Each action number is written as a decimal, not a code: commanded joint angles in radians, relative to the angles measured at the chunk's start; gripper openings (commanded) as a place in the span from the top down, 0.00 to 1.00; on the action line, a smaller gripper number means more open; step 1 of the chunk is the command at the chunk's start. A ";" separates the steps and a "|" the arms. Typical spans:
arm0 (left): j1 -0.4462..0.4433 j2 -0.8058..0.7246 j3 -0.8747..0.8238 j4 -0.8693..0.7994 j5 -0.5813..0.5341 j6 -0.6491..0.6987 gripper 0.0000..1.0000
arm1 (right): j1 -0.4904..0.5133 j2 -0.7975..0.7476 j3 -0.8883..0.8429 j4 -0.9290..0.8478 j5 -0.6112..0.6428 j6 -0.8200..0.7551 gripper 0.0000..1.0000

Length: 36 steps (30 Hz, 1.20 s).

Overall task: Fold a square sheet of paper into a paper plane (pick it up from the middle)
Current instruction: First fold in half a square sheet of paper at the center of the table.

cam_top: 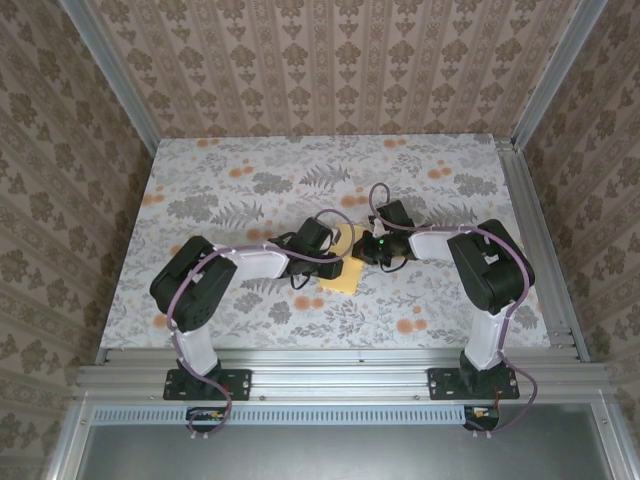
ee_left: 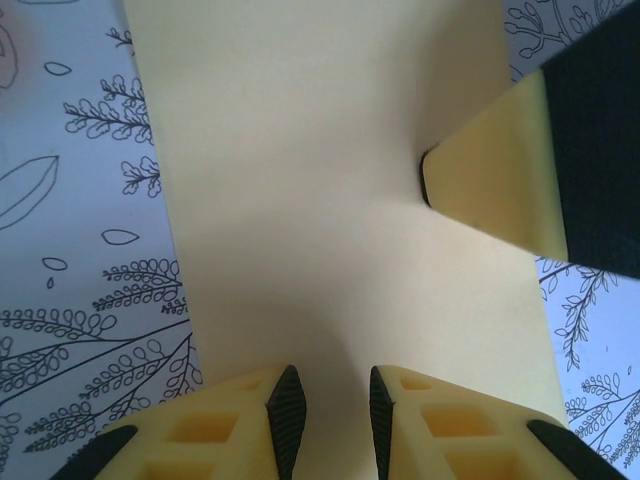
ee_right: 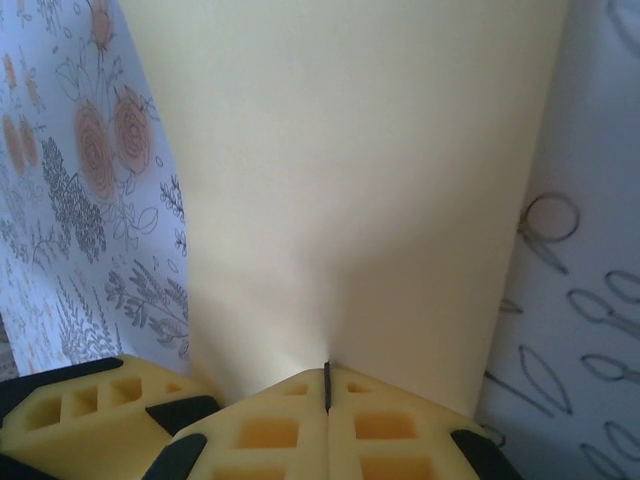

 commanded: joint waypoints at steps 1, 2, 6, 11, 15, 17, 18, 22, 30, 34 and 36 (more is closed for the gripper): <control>0.000 0.053 -0.071 -0.209 -0.109 0.045 0.70 | -0.029 0.012 -0.031 0.018 0.065 -0.047 0.93; -0.002 0.053 -0.074 -0.217 -0.117 0.050 0.70 | -0.037 0.010 -0.040 0.022 0.072 -0.052 0.93; -0.004 0.051 -0.094 -0.229 -0.133 0.058 0.70 | -0.071 0.004 -0.080 0.056 0.074 -0.047 0.93; -0.007 0.047 -0.104 -0.241 -0.144 0.065 0.70 | -0.107 -0.024 -0.139 0.116 0.073 -0.018 0.92; -0.007 0.042 -0.105 -0.244 -0.144 0.071 0.70 | -0.128 -0.055 -0.155 0.124 0.072 -0.012 0.93; -0.007 0.042 -0.102 -0.247 -0.143 0.075 0.70 | -0.133 -0.064 -0.156 0.132 0.060 -0.006 0.93; -0.008 0.042 -0.099 -0.248 -0.142 0.079 0.70 | -0.133 -0.071 -0.155 0.142 0.041 -0.001 0.93; -0.009 0.039 -0.089 -0.254 -0.138 0.089 0.70 | -0.097 -0.141 -0.140 0.137 -0.005 0.012 0.92; -0.010 0.045 -0.077 -0.255 -0.126 0.097 0.70 | 0.000 -0.137 -0.123 0.205 -0.028 0.088 0.92; -0.012 0.041 -0.075 -0.265 -0.127 0.103 0.69 | 0.014 -0.058 -0.082 0.254 -0.025 0.102 0.93; -0.011 0.035 -0.078 -0.266 -0.129 0.105 0.69 | 0.018 -0.034 -0.054 0.252 -0.018 0.088 0.93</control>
